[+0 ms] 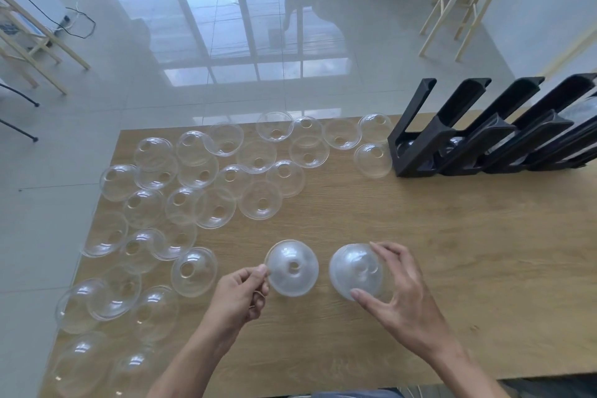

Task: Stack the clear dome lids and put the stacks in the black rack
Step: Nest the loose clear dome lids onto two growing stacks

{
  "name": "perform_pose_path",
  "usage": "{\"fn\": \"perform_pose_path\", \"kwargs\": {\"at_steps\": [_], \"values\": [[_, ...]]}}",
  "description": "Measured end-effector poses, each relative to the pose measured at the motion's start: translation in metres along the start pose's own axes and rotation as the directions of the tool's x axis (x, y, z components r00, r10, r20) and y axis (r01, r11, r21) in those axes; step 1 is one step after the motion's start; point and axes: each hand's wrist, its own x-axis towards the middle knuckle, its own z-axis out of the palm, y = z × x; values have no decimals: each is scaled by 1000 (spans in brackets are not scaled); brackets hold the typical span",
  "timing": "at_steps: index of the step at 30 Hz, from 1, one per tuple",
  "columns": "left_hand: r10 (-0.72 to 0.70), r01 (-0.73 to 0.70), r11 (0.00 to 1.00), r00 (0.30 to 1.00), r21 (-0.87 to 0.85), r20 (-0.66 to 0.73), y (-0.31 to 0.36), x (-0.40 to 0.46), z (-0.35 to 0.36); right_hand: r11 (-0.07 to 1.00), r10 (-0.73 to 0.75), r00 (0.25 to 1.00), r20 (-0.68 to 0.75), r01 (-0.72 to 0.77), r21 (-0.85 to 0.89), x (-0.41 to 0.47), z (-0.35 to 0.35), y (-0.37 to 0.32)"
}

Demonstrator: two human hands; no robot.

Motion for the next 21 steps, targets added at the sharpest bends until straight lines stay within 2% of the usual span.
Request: {"fn": "perform_pose_path", "kwargs": {"at_steps": [4, 8, 11, 13, 16, 18, 21], "values": [[113, -95, 982, 988, 161, -109, -11, 2, 3, 1000, 12, 1000, 17, -12, -19, -2, 14, 8], [189, -147, 960, 968, 239, -163, -11, 0, 5, 1000, 18, 999, 37, -18, -5, 0, 22, 14], [369, -270, 868, 912, 416, -178, -13, -6, 6, 998, 46, 997, 64, -48, 28, 1, 27, 15], [503, -389, 706, 864, 592, -31, -18, -10, 2, 998, 55, 996, 66, -56, 27, 2, 28, 15], [506, -520, 469, 821, 714, 266, -21, -9, 4, 998, 47, 997, 55, -49, 28, 4, 28, 13], [486, -546, 388, 806, 743, 338, -20, -6, 13, 997, 52, 997, 52, -55, 50, 4, 27, 11], [539, -561, 327, 772, 760, 338, -15, 0, 30, 995, 65, 997, 39, -68, 72, 6, 26, 11]]}}
